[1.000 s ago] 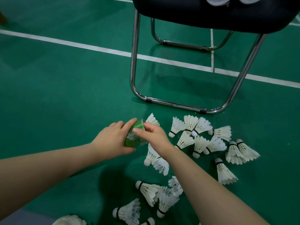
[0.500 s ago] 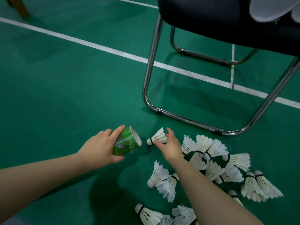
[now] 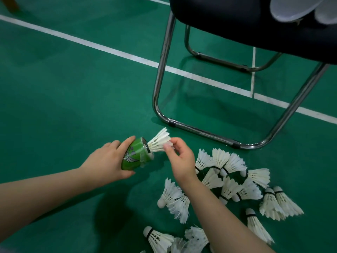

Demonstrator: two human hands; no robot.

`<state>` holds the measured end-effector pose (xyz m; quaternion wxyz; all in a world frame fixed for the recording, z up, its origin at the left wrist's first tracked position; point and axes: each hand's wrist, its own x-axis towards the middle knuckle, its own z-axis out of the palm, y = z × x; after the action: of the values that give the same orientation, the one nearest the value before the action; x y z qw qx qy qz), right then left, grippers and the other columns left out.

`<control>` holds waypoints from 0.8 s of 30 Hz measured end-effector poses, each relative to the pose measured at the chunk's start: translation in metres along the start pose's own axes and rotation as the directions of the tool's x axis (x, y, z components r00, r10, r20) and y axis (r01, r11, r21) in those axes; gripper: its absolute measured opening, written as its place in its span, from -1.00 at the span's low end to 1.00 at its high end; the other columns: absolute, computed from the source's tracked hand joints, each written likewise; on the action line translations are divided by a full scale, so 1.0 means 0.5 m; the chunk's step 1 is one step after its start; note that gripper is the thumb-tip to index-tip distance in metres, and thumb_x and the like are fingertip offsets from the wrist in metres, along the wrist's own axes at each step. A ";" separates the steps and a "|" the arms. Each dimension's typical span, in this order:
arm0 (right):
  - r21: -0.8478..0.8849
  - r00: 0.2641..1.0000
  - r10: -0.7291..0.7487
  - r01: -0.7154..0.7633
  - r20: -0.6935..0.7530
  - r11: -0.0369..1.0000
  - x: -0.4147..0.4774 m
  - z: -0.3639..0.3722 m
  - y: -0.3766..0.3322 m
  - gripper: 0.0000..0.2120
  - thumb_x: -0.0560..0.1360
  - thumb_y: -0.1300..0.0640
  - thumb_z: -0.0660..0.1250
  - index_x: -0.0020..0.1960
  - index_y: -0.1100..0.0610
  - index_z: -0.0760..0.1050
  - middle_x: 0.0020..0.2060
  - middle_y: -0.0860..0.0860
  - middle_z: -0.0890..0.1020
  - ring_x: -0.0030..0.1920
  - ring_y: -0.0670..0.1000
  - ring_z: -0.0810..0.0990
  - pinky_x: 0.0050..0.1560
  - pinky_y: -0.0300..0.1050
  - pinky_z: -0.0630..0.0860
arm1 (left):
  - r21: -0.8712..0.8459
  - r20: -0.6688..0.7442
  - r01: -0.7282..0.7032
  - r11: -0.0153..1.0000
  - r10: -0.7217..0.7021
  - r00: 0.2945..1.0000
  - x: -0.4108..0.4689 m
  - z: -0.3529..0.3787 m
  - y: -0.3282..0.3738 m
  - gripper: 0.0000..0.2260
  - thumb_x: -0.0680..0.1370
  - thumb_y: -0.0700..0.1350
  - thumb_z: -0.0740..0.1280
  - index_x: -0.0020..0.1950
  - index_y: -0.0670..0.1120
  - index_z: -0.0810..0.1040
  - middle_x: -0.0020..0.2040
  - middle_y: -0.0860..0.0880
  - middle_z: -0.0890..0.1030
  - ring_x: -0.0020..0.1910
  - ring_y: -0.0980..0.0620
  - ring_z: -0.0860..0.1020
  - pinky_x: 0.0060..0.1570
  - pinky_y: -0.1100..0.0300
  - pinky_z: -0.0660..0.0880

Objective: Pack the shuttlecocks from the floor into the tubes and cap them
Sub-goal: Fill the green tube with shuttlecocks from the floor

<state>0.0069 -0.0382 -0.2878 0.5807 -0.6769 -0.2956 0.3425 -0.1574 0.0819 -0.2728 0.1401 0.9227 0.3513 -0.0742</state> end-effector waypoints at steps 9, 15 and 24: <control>0.021 0.978 -0.104 0.102 0.183 0.995 -0.081 0.005 -0.010 -0.85 0.39 -0.08 0.28 -0.09 -0.07 0.52 -0.21 -0.15 0.58 -0.11 -0.09 0.54 -0.02 -0.05 0.51 | -0.029 -0.027 -0.101 0.994 0.101 0.995 -0.019 -0.022 0.061 -0.08 0.34 0.33 0.33 0.52 0.11 -0.12 0.17 0.01 0.43 0.19 0.00 0.42 0.16 0.14 0.42; -0.176 0.931 0.149 -0.094 0.334 0.980 -0.085 -0.023 -0.024 -0.70 0.29 0.07 0.41 0.01 0.06 0.61 -0.05 0.06 0.67 0.01 0.06 0.62 0.12 0.06 0.54 | 0.058 -0.049 -0.257 0.965 0.260 0.964 -0.016 -0.023 0.089 -0.06 0.21 0.41 0.02 0.53 0.07 -0.04 0.08 -0.02 0.48 0.09 -0.05 0.49 0.09 0.08 0.46; -0.278 0.992 -0.124 0.113 -0.021 0.954 -0.082 -0.098 -0.009 -0.67 0.46 -0.18 0.15 -0.27 0.02 0.50 -0.39 -0.07 0.52 -0.29 0.01 0.48 -0.18 -0.02 0.44 | 0.029 0.013 -0.239 0.971 0.239 0.971 0.016 -0.014 0.174 -0.08 0.36 0.33 0.31 0.52 0.09 -0.15 0.20 -0.01 0.42 0.21 -0.02 0.41 0.21 0.13 0.39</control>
<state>0.0221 -0.0987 -0.2740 0.5056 -0.7386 -0.3694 0.2498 -0.0930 0.0272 -0.2503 0.1354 0.9600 0.2360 -0.0665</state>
